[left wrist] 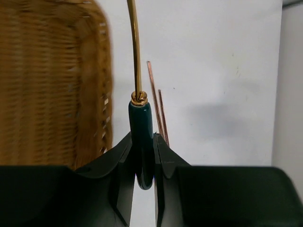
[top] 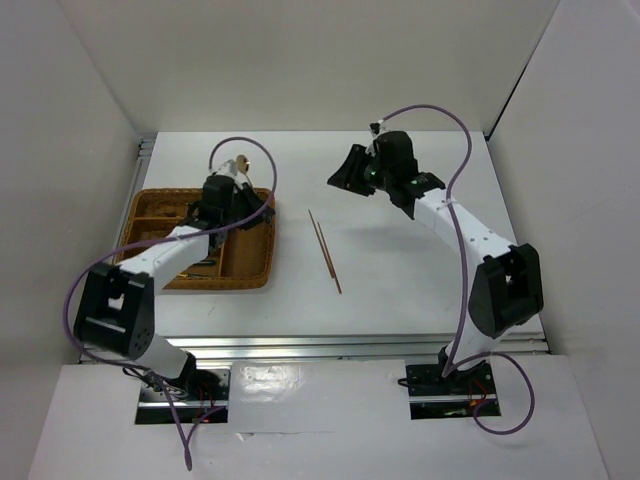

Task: Sort the eating utensils into containers

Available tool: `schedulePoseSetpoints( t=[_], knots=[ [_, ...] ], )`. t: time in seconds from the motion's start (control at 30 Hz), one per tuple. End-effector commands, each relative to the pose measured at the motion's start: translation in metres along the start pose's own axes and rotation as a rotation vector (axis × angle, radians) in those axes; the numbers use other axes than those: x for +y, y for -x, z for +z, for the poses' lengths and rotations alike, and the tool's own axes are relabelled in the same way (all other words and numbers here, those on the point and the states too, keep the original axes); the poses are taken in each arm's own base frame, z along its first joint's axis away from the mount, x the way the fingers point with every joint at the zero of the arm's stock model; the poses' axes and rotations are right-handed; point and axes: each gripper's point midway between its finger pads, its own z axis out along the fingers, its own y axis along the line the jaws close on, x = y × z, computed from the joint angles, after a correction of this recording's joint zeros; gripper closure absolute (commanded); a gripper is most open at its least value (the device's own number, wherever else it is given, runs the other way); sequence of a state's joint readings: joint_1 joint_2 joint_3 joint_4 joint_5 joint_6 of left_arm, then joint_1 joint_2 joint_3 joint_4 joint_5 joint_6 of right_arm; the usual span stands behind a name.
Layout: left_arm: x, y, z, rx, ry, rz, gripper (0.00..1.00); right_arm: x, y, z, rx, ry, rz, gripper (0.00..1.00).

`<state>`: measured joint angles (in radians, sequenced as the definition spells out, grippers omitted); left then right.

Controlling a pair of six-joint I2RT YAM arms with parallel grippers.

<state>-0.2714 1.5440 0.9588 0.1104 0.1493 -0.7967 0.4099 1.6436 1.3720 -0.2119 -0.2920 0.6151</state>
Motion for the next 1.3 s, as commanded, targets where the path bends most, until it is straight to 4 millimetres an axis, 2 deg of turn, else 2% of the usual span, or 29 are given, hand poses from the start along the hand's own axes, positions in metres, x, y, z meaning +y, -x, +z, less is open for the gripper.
schedulePoseSetpoints(
  t=[0.0,0.03,0.07,0.1,0.2,0.27,0.33,0.37,0.47,0.57,0.63,0.67,0.77,0.87,0.93,0.97,1.03,1.1,1.17,1.23,1.27],
  knots=[
    [0.015,0.03,-0.041,-0.162,0.077,-0.192,0.77,-0.009,0.002,-0.012,-0.034,-0.034,-0.027,0.56],
    [0.04,0.021,-0.049,-0.171,0.141,-0.242,0.77,-0.012,-0.002,-0.011,-0.026,-0.04,-0.024,0.56],
    [0.052,0.023,-0.059,-0.223,0.2,-0.272,0.77,-0.022,-0.005,-0.011,-0.014,-0.062,-0.012,0.56],
    [0.066,0.018,-0.077,-0.26,0.244,-0.332,0.77,-0.022,-0.005,-0.011,-0.014,-0.062,-0.012,0.56],
    [0.089,0.022,-0.103,-0.395,0.338,-0.439,0.75,-0.033,-0.007,-0.01,-0.003,-0.075,-0.007,0.56],
    [0.107,0.017,-0.12,-0.463,0.398,-0.488,0.75,-0.041,-0.015,-0.008,0.033,-0.077,-0.002,0.56],
    [0.119,0.014,-0.131,-0.513,0.437,-0.575,0.75,-0.043,-0.014,-0.009,0.034,-0.072,-0.008,0.56],
    [0.133,0.006,-0.136,-0.516,0.51,-0.598,0.75,-0.046,-0.016,-0.007,0.041,-0.077,-0.005,0.56],
    [0.155,-0.005,-0.147,-0.557,0.608,-0.689,0.75,-0.048,-0.019,-0.004,0.056,-0.076,-0.01,0.56],
    [0.158,-0.003,-0.148,-0.574,0.635,-0.721,0.73,-0.049,-0.024,-0.001,0.076,-0.067,-0.005,0.56],
    [0.172,-0.01,-0.15,-0.574,0.726,-0.762,0.73,-0.054,-0.03,0.004,0.098,-0.071,0.002,0.59],
    [0.169,-0.006,-0.15,-0.574,0.738,-0.781,0.73,-0.054,-0.03,0.004,0.098,-0.071,0.002,0.59],
    [0.18,-0.015,-0.148,-0.546,0.828,-0.81,0.72,-0.066,-0.03,0.007,0.088,-0.122,-0.013,0.6],
    [0.181,-0.016,-0.14,-0.528,0.82,-0.837,0.72,-0.07,-0.043,0.014,0.114,-0.155,-0.041,0.6],
    [0.184,-0.018,-0.138,-0.528,0.815,-0.86,0.72,-0.064,-0.047,0.017,0.129,-0.162,-0.064,0.6],
    [0.184,-0.021,-0.136,-0.514,0.819,-0.863,0.72,-0.07,-0.051,0.019,0.141,-0.181,-0.059,0.6],
    [0.185,-0.02,-0.137,-0.509,0.819,-0.875,0.72,-0.068,-0.058,0.022,0.156,-0.179,-0.063,0.6],
    [0.19,-0.02,-0.137,-0.512,0.83,-0.899,0.72,-0.069,-0.057,0.024,0.158,-0.178,-0.074,0.6],
    [0.191,-0.02,-0.135,-0.508,0.82,-0.901,0.71,-0.07,-0.065,0.026,0.182,-0.185,-0.073,0.6],
    [0.188,-0.017,-0.132,-0.493,0.795,-0.893,0.7,-0.069,-0.061,0.027,0.17,-0.188,-0.076,0.6],
    [0.188,-0.019,-0.129,-0.474,0.792,-0.885,0.68,-0.073,-0.065,0.028,0.185,-0.197,-0.081,0.6]
  ],
)
